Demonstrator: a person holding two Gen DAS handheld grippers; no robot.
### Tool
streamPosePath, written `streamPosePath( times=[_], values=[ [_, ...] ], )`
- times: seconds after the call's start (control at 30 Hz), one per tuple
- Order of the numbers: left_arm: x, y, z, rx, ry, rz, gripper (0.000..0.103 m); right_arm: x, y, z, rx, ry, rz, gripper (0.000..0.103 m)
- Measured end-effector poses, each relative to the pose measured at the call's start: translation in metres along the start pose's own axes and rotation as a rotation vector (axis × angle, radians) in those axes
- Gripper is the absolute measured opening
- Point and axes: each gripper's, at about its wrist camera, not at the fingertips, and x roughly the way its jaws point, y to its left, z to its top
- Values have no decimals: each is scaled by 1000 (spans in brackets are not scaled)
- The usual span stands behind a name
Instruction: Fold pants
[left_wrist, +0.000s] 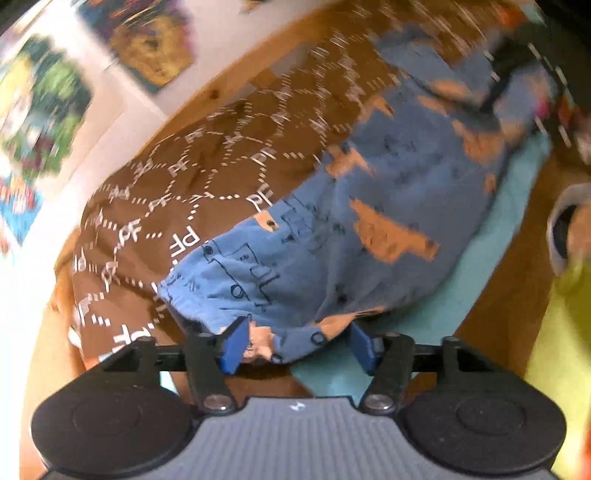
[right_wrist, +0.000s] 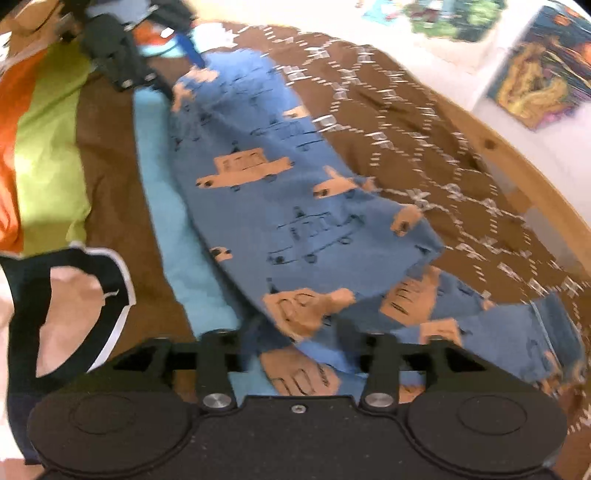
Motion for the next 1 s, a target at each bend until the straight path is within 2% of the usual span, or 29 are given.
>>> streamPosePath(
  times=[0.03, 0.07, 0.1, 0.2, 0.3, 0.4, 0.57, 0.63, 0.7, 0.73, 0.93, 1.0],
  values=[
    [-3, 1, 4, -61, -20, -14, 80, -7, -4, -1, 36, -10, -13, 81],
    [-5, 2, 9, -113, -45, -24, 90, -15, -8, -3, 74, -21, -27, 86],
    [-6, 1, 16, -149, -72, -33, 96, -22, -11, -5, 109, -30, -45, 92],
    [0, -7, 41, -228, -145, -97, 102, -42, -21, -17, 198, -25, -137, 101],
    [17, -20, 71, -294, -188, -214, 103, -59, -33, -33, 303, -6, -251, 102],
    [35, -37, 103, -313, -212, -323, 103, -74, -49, -52, 448, 18, -343, 102],
    [62, -82, 145, -319, -232, -485, 103, -92, -84, -79, 727, -22, -376, 102],
    [70, -96, 151, -307, -238, -537, 100, -93, -97, -81, 780, -26, -368, 102],
    [81, -105, 153, -306, -224, -587, 90, -93, -108, -81, 806, -24, -347, 102],
    [86, -108, 154, -312, -211, -604, 89, -93, -115, -80, 818, -37, -327, 102],
    [113, -102, 153, -451, -153, -653, 72, -78, -149, -64, 871, -125, -164, 102],
    [124, -102, 156, -491, -111, -661, 58, -66, -159, -49, 870, -124, -142, 102]
  ],
)
